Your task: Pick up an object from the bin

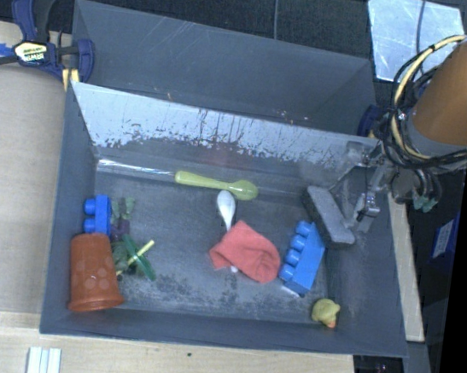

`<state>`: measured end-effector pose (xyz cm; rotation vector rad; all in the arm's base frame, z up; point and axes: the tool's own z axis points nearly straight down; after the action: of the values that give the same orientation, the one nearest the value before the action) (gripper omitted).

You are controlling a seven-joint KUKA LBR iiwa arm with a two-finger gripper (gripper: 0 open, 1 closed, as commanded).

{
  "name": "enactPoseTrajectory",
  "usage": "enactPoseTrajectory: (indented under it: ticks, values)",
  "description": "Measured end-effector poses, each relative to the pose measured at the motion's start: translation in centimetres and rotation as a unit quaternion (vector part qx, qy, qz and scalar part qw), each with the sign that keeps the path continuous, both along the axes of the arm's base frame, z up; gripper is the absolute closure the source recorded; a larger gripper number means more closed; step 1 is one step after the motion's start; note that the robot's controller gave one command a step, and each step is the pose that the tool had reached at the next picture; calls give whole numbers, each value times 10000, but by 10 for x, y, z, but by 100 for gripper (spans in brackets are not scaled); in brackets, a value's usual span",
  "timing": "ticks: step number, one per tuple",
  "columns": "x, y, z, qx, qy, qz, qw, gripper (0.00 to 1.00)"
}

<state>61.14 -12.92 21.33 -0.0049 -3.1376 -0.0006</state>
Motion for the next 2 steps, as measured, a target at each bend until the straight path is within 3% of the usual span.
enactPoseTrajectory:
  ticks: [1,2]
  values:
    - [2,1,5,-6,-43,14,10000,0]
    - [-33,52,-72,-8,-53,-113,9999,100]
